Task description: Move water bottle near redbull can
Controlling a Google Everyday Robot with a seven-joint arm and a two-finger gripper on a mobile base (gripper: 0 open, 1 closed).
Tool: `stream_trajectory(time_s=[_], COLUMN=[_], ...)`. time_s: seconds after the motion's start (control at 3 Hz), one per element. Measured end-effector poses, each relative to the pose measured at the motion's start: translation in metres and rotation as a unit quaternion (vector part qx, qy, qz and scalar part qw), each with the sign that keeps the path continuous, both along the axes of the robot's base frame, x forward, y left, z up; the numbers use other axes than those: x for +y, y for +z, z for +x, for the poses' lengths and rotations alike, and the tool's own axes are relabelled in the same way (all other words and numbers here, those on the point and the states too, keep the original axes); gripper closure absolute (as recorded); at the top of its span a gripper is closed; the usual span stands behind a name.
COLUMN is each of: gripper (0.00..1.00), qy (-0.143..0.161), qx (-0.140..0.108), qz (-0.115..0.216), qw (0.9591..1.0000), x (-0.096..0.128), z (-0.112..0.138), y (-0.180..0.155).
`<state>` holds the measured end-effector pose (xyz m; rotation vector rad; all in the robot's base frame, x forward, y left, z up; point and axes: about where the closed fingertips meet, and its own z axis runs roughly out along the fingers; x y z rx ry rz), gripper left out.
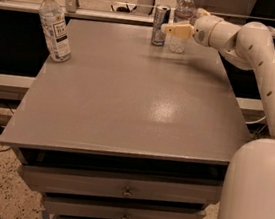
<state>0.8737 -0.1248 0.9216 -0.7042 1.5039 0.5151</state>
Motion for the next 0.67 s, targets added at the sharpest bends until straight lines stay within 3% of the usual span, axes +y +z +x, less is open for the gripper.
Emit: stream_trajectory(time_s=[0.67], gripper=[0.00], qy=[0.001], qx=[-0.002], qz=[0.001], qw=[1.0000], x=[-0.012], z=[-0.014], y=[0.004])
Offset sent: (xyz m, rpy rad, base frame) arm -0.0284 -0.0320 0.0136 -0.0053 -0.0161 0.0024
